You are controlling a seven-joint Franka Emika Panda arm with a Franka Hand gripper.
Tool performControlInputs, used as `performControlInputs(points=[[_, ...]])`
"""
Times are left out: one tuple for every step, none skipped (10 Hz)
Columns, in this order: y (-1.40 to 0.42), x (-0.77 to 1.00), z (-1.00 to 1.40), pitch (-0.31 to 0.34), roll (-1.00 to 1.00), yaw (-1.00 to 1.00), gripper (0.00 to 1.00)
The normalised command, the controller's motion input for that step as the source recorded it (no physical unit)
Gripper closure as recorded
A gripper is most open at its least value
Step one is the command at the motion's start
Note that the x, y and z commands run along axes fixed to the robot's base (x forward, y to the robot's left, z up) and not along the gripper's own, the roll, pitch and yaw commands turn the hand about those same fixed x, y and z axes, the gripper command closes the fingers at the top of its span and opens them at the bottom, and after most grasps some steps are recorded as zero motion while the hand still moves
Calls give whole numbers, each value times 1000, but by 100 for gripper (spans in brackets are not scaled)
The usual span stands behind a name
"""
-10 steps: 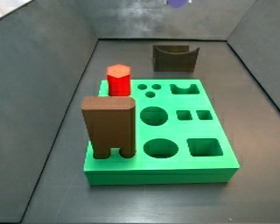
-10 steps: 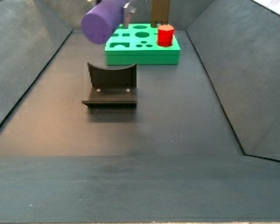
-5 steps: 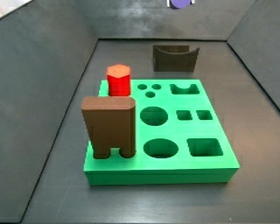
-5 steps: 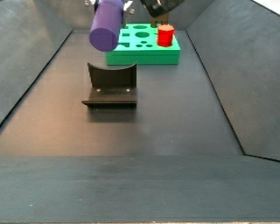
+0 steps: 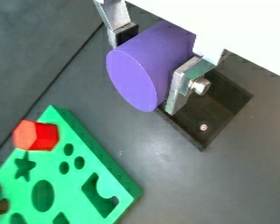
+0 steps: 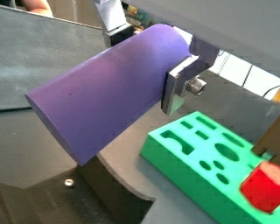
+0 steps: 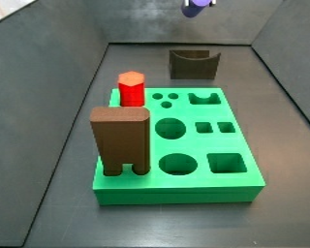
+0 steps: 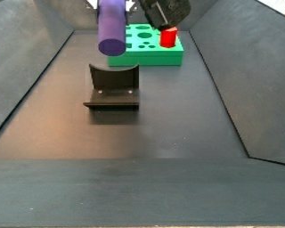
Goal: Pick up the round object. Move up. Place the round object on the fixture. Regrasp the round object. Move to above the board. Insert the round object.
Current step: Place the round object on the fixture.
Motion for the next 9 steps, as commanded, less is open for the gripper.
performControlInputs(points=[[27,70,-8,157,-238,-162,100],[132,126,-1000,250,-1000,-108,100],[135,128,-1000,221,-1000,-113,100],[141,147,-1000,232,-1000,-177,100],[137,157,-1000,207,-858,-200,100],[139,163,-1000,139,-641,-225,100],[140,167,-1000,105,-527,-231,100],[144,182,-1000,49,-308,-221,100],[134,189,-955,2,-203,-197,100]])
